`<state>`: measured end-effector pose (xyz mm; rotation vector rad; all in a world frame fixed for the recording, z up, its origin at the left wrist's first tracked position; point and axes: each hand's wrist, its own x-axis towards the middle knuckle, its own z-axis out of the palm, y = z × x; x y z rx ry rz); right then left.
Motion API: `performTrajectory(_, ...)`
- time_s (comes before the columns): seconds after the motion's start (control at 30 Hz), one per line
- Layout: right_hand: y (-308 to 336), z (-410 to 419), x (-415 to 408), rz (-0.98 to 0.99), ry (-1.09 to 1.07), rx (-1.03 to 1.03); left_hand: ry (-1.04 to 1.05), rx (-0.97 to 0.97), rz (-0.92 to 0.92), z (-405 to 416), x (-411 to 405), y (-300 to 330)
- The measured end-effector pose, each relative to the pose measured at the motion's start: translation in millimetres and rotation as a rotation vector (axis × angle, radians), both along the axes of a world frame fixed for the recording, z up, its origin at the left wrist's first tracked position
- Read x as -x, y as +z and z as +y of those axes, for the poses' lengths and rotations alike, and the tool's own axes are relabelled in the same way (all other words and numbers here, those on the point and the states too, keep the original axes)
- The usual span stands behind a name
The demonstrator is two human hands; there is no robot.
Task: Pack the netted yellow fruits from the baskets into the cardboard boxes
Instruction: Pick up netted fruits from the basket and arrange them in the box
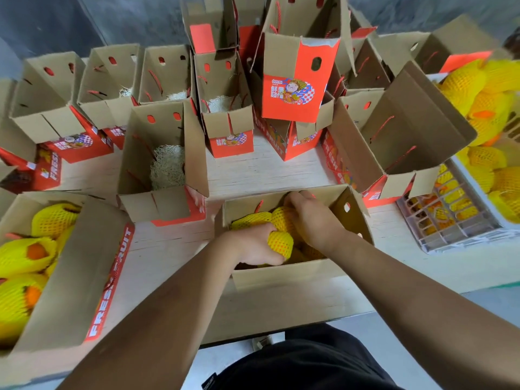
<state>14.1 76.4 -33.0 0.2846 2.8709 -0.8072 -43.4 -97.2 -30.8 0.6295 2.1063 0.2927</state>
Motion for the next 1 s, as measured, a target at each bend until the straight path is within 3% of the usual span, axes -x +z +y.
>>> performTrajectory(0.1, 0, 9, -8, -0.004, 0.007, 0.056, -0.119, 0.043, 0.132, 4, -8, -6)
performTrajectory(0.23, -2, 16, -17, -0.063, 0.069, 0.087, -0.285, 0.297, 0.344, 8, -11, -12)
performTrajectory(0.33, -7, 17, -20, -0.041, 0.076, 0.112, -0.390, 0.475, 0.325, 8, -5, -13)
performTrajectory(0.43, -9, 20, -18, -0.022, 0.054, 0.124, -0.436, 0.516, 0.367, 6, -2, -14)
performTrajectory(0.53, -12, 18, -17, -0.021, 0.049, 0.052, -0.468, 0.441, 0.545, 4, -7, -12)
performTrajectory(0.63, -10, 14, -13, -0.081, -0.012, -0.154, -0.394, 0.260, 0.674, 6, -8, -10)
performTrajectory(0.7, -5, 14, -12, -0.102, -0.058, -0.239, -0.350, 0.140, 0.633, 5, -2, -8)
performTrajectory(0.8, 4, 19, -17, -0.106, -0.117, -0.149, -0.172, -0.043, 0.456, 2, 5, 3)
performTrajectory(1.0, 18, 17, -45, -0.015, -0.148, -0.034, -0.048, -0.258, 0.316, 20, -12, 18)
